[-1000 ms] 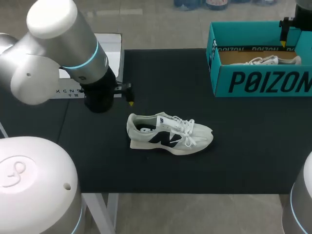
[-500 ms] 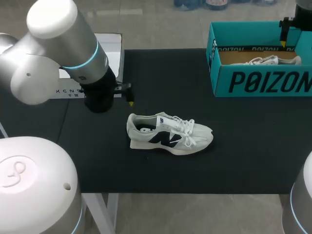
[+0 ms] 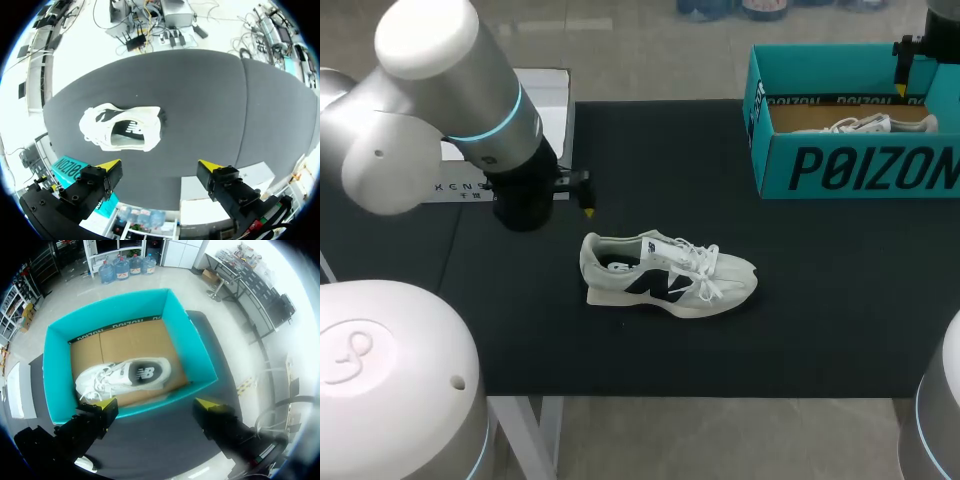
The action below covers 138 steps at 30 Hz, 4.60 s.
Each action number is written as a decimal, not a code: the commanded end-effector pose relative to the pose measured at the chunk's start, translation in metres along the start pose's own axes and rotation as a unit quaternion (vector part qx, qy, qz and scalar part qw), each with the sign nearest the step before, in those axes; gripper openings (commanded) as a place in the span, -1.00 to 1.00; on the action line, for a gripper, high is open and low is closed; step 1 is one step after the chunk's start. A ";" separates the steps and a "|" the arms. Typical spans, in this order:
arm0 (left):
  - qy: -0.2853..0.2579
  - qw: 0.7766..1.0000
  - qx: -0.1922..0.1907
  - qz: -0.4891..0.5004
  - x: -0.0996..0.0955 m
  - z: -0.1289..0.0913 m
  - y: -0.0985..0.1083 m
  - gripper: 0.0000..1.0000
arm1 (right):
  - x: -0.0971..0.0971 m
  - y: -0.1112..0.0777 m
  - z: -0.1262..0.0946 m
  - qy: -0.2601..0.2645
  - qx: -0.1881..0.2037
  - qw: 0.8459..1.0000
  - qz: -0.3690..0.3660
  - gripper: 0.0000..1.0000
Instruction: Take the shoe out of the shoebox, open the shoe tongue, remove and reinsert the insole, then place the shoe into the shoebox
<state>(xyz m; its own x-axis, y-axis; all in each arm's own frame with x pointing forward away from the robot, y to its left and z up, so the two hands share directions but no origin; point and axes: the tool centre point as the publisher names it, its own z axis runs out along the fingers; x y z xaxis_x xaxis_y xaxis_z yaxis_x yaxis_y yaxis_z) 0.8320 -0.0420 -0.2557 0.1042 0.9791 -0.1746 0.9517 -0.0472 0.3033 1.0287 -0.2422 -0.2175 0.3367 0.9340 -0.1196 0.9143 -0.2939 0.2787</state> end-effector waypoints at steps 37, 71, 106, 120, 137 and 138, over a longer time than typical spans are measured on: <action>-0.403 0.810 0.259 -0.338 0.021 -0.008 -0.050 1.00 | -0.001 -0.001 0.000 0.000 -0.001 1.000 0.000 1.00; -0.397 0.734 0.298 -0.464 0.030 0.036 -0.078 1.00 | -0.001 -0.001 0.000 0.000 -0.001 1.000 0.000 1.00; -0.411 0.731 0.299 -0.456 0.029 0.034 -0.079 1.00 | -0.001 -0.001 0.000 0.000 -0.001 1.000 0.000 1.00; -0.411 0.731 0.299 -0.456 0.029 0.034 -0.079 1.00 | -0.001 -0.001 0.000 0.000 -0.001 1.000 0.000 1.00; -0.411 0.731 0.299 -0.456 0.029 0.034 -0.079 1.00 | -0.001 -0.001 0.000 0.000 -0.001 1.000 0.000 1.00; -0.411 0.731 0.299 -0.456 0.029 0.034 -0.079 1.00 | -0.001 -0.001 0.000 0.000 -0.001 1.000 0.000 1.00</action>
<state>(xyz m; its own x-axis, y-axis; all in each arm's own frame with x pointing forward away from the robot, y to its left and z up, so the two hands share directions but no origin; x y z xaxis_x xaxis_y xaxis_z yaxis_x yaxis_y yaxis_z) 0.7698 -0.0159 -0.3152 -0.7481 0.2215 -0.6255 0.6634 0.2301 -0.7120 1.0287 -0.2422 -0.2175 0.3367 0.9340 -0.1195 0.9143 -0.2939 0.2787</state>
